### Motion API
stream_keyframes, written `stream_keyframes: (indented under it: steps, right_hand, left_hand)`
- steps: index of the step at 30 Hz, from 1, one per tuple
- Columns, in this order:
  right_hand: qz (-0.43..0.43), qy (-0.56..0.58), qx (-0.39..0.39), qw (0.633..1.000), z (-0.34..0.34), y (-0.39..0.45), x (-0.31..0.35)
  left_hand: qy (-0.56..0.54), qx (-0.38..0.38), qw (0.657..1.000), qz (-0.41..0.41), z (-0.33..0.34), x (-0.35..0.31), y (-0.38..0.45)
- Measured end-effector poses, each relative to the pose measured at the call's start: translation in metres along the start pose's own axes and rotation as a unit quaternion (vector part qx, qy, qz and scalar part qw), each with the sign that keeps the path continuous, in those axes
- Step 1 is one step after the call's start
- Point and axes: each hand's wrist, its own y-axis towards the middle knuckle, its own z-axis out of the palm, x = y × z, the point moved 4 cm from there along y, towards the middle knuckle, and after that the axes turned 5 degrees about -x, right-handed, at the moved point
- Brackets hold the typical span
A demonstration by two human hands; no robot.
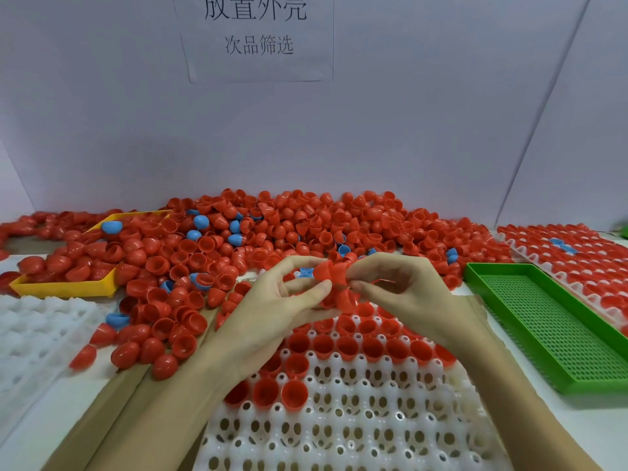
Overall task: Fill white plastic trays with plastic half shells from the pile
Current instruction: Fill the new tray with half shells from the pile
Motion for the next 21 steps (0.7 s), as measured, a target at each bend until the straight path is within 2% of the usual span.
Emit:
stream_keyframes:
  steps: [5,8,10,11,12,14,15,16,19,21]
  right_hand:
    - [0.022,-0.015,0.057,0.998,0.013,-0.002,-0.004]
    - [0.010,-0.040,0.012,0.999,0.009,-0.002,-0.002]
    - [0.016,-0.071,-0.027,0.997,0.003,-0.001,-0.002]
    - [0.028,-0.083,-0.031,0.996,-0.001,-0.001,-0.002]
    - [0.046,-0.088,-0.017,0.995,-0.003,-0.002,-0.002]
    - [0.075,-0.101,0.033,0.992,-0.003,-0.004,-0.002]
    - [0.084,-0.101,0.058,0.990,-0.001,-0.005,-0.002]
    - [0.087,-0.096,0.076,0.989,0.002,-0.006,-0.001]
    - [0.078,-0.077,0.102,0.989,0.007,-0.007,0.002]
    - [0.081,-0.060,0.093,0.991,0.007,-0.007,0.001]
  left_hand:
    - [-0.009,-0.023,0.999,-0.023,0.004,0.006,-0.003]
    - [0.025,-0.056,0.998,-0.023,0.003,0.005,-0.002]
    - [0.123,-0.108,0.986,0.018,-0.004,0.000,-0.001]
    - [0.208,-0.140,0.966,0.056,-0.011,-0.004,-0.001]
    - [0.314,-0.173,0.928,0.100,-0.019,-0.010,-0.001]
    - [0.508,-0.211,0.819,0.164,-0.031,-0.020,-0.002]
    - [0.563,-0.217,0.777,0.179,-0.036,-0.023,-0.002]
    - [0.594,-0.221,0.752,0.184,-0.041,-0.025,-0.001]
    - [0.621,-0.237,0.721,0.195,-0.052,-0.028,0.001]
    - [0.619,-0.236,0.719,0.208,-0.054,-0.030,0.002]
